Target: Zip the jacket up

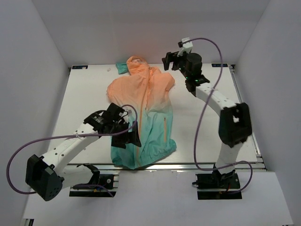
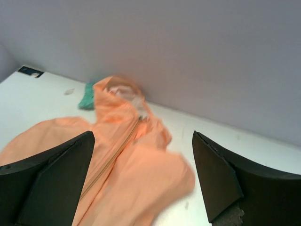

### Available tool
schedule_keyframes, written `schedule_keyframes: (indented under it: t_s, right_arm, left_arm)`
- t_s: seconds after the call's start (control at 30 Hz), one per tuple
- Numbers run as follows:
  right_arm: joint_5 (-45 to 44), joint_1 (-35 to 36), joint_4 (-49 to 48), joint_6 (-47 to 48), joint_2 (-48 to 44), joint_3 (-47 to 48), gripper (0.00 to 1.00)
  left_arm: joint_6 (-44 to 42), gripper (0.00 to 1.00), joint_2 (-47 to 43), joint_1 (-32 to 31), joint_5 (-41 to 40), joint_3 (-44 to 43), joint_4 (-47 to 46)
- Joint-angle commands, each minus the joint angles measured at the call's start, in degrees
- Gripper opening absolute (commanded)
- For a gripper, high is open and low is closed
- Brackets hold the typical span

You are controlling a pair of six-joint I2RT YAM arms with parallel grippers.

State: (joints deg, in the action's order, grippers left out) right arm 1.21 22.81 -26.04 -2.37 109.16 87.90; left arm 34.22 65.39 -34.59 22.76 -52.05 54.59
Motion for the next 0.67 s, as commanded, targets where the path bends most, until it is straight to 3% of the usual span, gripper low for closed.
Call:
schedule_keyframes:
  t_s: [0.0,0.03,0.13,0.23,0.3,0.4,0.5,0.63]
  right_arm:
    - [-6.03,-0.04,12.47,-7.28,-12.72,-10.33,0.89]
    - [-8.22,-0.04,20.34,-9.73,-18.75,-12.03,0.89]
    - [-11.67,-0.04,35.38,-14.84,-29.16,-17.92,0.89]
    - [-11.67,-0.13,42.54,-18.98,-38.92,-24.33,0.89]
    - [-10.97,-0.13,43.53,-20.13,-44.01,-27.76,0.89]
    - [-12.72,-0.04,42.04,-20.92,-57.52,-34.88,0.89]
    - [-15.18,-0.13,38.53,-22.41,-65.71,-41.21,0.89]
    - [-16.68,-0.22,42.73,-21.01,-66.37,-40.18,0.89]
  left_arm:
    - [4.18,0.98,0.09,0.49,-16.13,-5.93,6.48]
    - [5.41,0.98,0.53,0.75,-26.7,-10.22,7.71]
    - [8.32,0.98,1.41,3.37,-36.37,-16.83,8.18]
    - [6.49,0.98,2.46,8.39,-35.42,-20.18,3.08]
    - [5.69,0.98,4.22,9.62,-38.74,-22.73,5.25]
    - [4.81,0.98,7.03,10.85,-39.21,-25.55,7.38]
    - [3.75,0.98,5.72,11.38,-34.91,-23.55,3.17]
    - [3.05,0.98,3.96,11.47,-33.22,-21.08,0.17]
